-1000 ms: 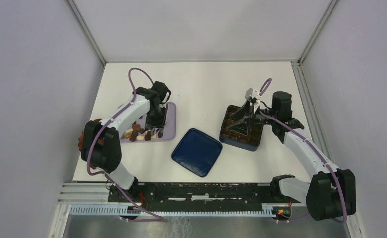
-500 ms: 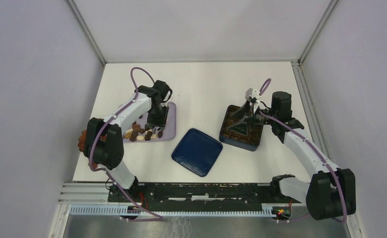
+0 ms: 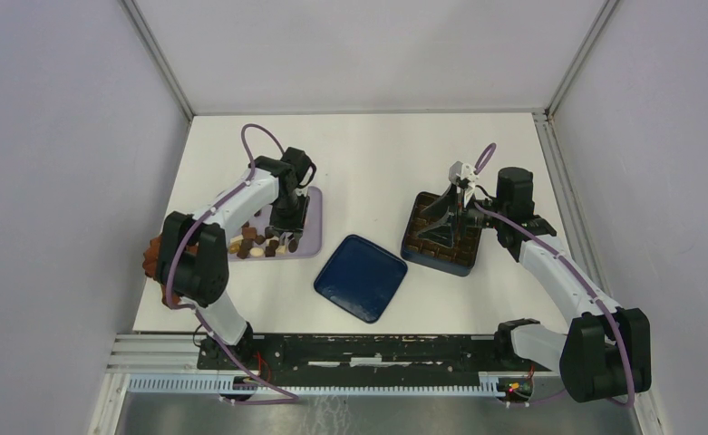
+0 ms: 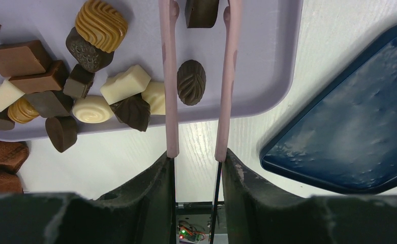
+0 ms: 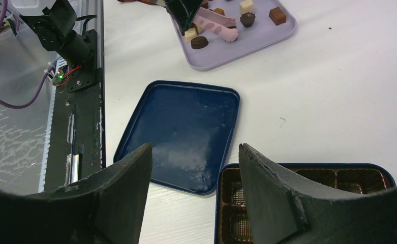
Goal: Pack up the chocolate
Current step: Pick up the fake chocolate from the plate, then place the fake chocolate in the packing box.
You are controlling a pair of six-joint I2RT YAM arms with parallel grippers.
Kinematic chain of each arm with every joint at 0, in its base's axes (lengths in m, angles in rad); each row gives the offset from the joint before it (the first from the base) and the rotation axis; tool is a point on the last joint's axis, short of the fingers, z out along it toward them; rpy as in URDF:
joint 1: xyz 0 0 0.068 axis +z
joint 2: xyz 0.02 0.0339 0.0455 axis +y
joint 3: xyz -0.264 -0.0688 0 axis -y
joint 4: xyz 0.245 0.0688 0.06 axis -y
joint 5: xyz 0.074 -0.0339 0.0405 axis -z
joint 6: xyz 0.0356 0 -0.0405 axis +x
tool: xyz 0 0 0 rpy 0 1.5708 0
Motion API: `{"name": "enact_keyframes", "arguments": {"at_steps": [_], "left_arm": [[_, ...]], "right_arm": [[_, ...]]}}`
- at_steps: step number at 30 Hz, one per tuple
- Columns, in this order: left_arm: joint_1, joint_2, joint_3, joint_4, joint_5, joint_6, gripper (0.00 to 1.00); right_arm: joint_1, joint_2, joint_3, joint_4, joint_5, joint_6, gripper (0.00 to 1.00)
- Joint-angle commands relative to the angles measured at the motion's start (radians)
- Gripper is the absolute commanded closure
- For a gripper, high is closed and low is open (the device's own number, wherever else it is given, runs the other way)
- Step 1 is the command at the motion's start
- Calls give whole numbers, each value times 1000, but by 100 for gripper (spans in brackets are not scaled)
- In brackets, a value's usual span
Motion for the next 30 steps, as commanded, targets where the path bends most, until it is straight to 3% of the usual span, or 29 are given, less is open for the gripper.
{"name": "enact_keyframes", "arguments": {"at_steps": [1, 7, 10, 13, 21, 25, 30], "left_arm": [[5, 6, 35, -9, 11, 51, 56], [5, 12, 34, -2, 14, 48, 59], [4, 10, 35, -2, 12, 47, 71], [6, -4, 37, -2, 12, 42, 78], [5, -110, 21, 5, 16, 9, 82], [4, -211, -27, 49, 109, -20, 85], [-8, -372, -134, 193, 360, -68, 88]], "right_arm": [[-5, 1, 13, 6, -22, -16, 31], [-5, 0, 15, 1, -24, -19, 32], [-6, -2, 16, -3, -23, -22, 31], [-5, -1, 17, -5, -24, -24, 32], [-5, 1, 23, -20, -17, -38, 31], [-5, -3, 45, -76, 10, -91, 31], [-15, -12, 78, -140, 83, -149, 31]]}}
